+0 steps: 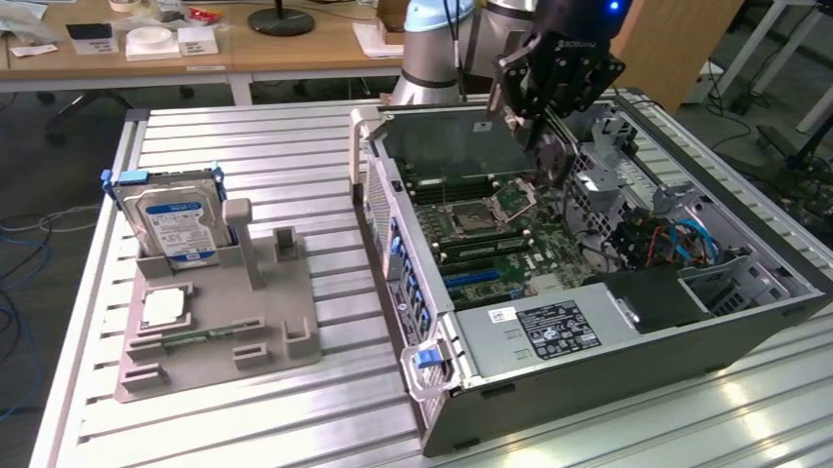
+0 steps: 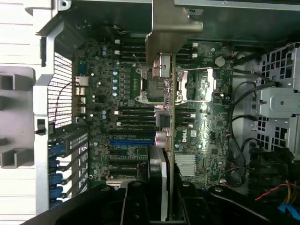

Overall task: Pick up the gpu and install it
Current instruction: 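Pick up the gpu and move the gpu toward the slot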

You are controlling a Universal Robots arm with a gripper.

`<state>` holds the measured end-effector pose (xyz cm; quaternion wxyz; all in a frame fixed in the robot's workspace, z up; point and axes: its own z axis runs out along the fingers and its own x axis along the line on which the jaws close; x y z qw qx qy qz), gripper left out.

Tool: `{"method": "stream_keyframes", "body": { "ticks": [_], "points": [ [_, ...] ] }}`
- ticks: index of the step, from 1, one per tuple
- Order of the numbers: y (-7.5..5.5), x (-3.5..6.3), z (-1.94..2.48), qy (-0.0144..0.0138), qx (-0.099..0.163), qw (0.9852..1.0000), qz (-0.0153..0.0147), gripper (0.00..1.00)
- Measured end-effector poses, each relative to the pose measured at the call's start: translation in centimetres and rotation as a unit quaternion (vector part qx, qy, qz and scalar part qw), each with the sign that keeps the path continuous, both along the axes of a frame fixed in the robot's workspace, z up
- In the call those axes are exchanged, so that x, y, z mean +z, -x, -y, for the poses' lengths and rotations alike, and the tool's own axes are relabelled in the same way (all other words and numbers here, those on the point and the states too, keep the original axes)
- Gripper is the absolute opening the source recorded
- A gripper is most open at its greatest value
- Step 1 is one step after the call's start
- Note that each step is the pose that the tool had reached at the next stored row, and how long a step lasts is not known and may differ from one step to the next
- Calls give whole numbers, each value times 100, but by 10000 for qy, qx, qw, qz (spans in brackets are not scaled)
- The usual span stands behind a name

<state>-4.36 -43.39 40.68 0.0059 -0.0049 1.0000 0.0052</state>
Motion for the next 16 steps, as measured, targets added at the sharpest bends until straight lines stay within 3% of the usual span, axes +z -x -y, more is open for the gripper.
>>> {"method": "stream_keyframes", "body": {
  "ticks": [6, 16],
  "points": [
    [-195, -1, 0, 1, 1, 10000, 0, 28],
    [-198, -2, 0, 0, 1, 10000, 0, 28]
  ]
}}
